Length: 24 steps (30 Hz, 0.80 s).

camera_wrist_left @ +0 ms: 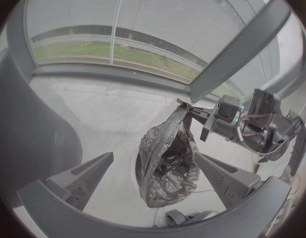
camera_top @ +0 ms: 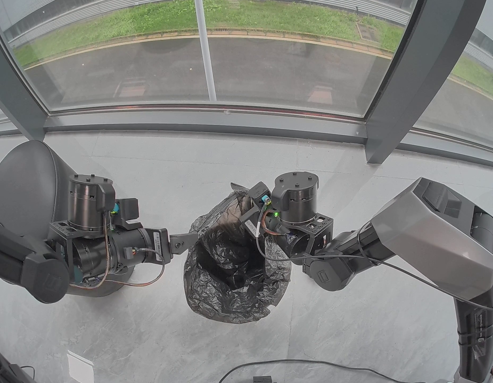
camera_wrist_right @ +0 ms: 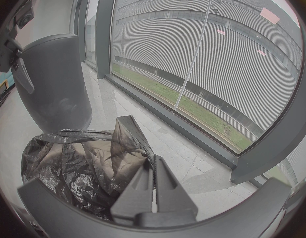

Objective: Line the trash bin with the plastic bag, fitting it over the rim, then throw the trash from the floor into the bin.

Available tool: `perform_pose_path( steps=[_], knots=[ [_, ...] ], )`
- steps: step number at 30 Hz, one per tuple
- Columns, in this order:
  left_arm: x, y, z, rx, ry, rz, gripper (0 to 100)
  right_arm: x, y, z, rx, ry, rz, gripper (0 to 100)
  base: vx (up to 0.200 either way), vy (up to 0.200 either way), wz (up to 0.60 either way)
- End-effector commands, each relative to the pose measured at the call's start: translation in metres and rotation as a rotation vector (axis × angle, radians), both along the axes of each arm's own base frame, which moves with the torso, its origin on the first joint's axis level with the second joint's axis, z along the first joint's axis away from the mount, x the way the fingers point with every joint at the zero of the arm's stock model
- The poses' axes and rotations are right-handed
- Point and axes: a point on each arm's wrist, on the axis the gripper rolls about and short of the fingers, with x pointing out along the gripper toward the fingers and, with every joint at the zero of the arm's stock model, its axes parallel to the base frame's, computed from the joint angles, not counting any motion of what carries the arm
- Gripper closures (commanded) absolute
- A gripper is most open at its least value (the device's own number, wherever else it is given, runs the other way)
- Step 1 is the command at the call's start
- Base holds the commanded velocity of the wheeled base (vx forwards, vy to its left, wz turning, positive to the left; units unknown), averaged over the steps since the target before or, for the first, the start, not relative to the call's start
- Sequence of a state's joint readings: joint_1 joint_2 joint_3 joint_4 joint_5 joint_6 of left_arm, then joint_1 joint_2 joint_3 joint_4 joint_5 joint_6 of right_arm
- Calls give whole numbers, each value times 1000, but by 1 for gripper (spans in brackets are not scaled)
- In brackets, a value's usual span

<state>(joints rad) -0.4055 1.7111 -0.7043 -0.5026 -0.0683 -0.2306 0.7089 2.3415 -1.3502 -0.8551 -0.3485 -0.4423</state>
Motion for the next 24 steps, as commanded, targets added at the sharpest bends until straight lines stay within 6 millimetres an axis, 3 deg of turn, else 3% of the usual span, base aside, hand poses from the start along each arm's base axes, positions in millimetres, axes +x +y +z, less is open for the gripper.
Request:
perform_pose_path(
  steps=[1,14,24],
  knots=[
    [15,-6,-30,107,-3,-3,0,3,2,-5,3,2,0,100,0,0,0],
    [34,2,-58,150,-41,7,0,5,3,-8,5,4,-2,100,0,0,0],
    [37,1,-60,136,-33,-2,0,8,3,-7,9,-5,-7,100,0,0,0]
  ],
)
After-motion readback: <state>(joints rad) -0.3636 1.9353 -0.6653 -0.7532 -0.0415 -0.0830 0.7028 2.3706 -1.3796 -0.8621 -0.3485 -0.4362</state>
